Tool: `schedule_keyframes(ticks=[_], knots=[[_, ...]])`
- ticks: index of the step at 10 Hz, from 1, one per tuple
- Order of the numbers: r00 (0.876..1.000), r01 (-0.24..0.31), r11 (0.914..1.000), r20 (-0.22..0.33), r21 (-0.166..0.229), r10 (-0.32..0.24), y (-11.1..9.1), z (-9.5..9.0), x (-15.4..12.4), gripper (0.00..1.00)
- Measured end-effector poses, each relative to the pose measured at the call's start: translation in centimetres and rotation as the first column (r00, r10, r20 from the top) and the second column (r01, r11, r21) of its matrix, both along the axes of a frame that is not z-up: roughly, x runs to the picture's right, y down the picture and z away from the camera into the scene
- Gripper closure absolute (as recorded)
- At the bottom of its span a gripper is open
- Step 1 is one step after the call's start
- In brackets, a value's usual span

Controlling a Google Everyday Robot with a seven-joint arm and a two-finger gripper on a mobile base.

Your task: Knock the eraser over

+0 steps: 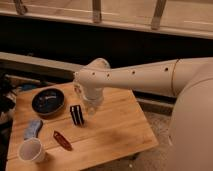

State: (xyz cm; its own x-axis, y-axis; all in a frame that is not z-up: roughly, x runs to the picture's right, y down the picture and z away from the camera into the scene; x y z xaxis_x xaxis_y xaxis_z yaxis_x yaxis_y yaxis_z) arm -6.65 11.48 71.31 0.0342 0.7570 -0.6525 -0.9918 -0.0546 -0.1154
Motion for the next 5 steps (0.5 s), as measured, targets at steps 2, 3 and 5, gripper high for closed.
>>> schedule_keyframes(ticks=[2,3,5], knots=[[1.000,0.011,0.9998,-0.001,-0.014,-0.011,0.18,0.18,-0.41,1.00],[1.000,0.018,0.9996,-0.001,-0.022,-0.018,0.24,0.29,-0.51,1.00],[1.000,0.026,0.9993,-0.004,-0.027,-0.026,0.38,0.44,-0.48,1.00]])
